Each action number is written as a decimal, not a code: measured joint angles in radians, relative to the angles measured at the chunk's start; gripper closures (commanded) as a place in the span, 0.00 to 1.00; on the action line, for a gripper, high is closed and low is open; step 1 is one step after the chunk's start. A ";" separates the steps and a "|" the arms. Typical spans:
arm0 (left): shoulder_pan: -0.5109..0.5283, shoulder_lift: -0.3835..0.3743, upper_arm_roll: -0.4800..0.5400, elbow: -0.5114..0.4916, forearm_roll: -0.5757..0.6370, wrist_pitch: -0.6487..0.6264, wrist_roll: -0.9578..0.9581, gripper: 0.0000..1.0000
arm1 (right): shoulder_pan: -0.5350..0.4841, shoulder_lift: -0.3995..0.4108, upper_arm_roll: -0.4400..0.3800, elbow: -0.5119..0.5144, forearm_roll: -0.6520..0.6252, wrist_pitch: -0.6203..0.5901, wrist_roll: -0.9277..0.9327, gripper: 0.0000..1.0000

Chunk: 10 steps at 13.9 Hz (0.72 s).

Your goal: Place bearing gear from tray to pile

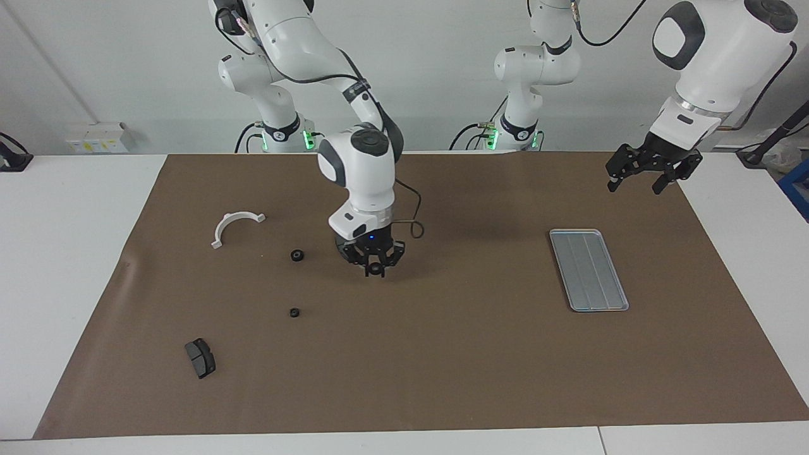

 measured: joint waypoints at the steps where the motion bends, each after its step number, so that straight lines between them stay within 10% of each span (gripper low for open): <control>1: 0.000 0.000 0.000 0.000 0.000 0.000 0.000 0.00 | -0.039 -0.036 0.000 -0.035 0.000 0.000 -0.047 0.90; 10: 0.000 0.000 0.000 0.000 0.000 0.000 0.000 0.00 | -0.330 -0.129 0.000 -0.286 0.001 0.150 -0.445 0.92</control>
